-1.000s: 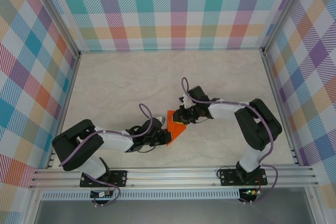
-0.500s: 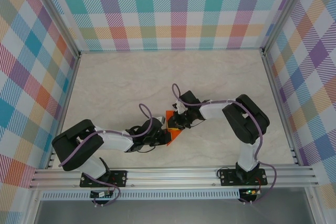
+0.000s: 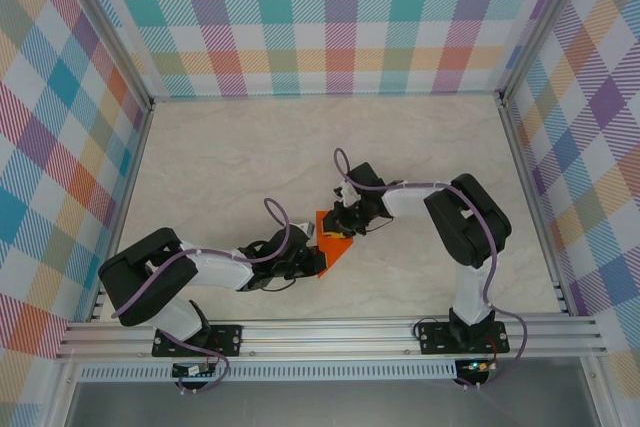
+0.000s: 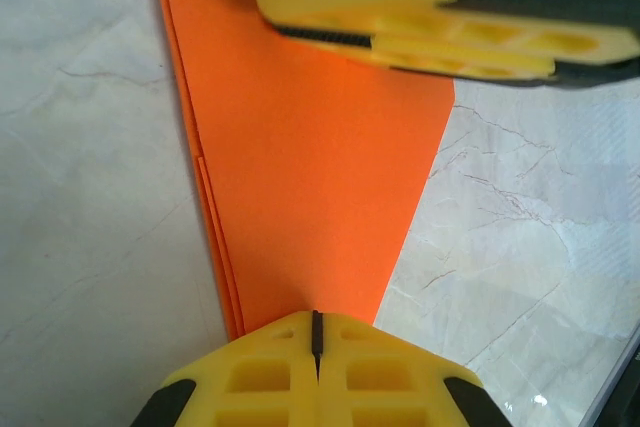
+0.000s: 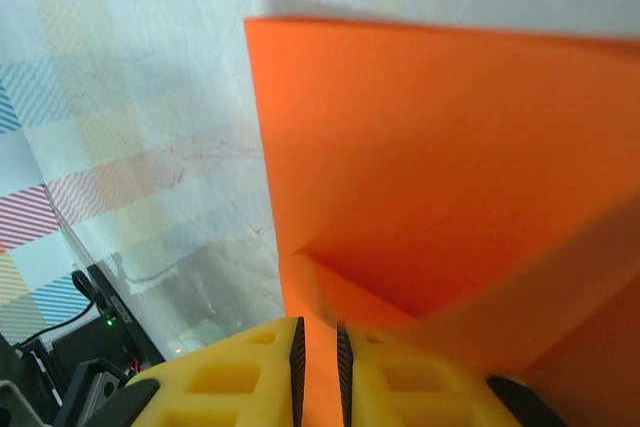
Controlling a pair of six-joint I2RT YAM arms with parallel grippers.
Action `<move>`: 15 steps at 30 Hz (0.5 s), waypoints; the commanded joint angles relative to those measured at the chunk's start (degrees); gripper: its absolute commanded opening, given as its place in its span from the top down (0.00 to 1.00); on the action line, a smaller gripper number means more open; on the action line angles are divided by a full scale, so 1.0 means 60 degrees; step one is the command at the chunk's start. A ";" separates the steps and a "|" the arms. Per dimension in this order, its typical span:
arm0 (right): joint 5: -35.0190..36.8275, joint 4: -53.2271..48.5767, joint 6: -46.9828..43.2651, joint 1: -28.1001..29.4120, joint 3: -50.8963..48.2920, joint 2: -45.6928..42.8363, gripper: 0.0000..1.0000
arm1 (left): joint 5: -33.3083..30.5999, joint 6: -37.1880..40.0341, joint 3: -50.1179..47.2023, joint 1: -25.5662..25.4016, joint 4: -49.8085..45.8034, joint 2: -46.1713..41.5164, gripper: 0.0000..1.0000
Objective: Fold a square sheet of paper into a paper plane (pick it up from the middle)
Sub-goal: Fourth fold the wing at the center of the table.
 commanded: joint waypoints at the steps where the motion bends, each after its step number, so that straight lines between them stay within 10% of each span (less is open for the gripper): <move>1: 0.1055 0.0057 -0.0480 -0.0547 0.0294 0.0467 0.80 | -0.0145 0.0282 -0.0764 -0.0151 -0.2534 0.0489 0.96; 15: 0.0885 -0.0280 -0.0869 -0.1458 0.1063 0.1012 0.79 | -0.0014 0.0450 -0.0828 -0.0156 -0.2622 0.0412 0.96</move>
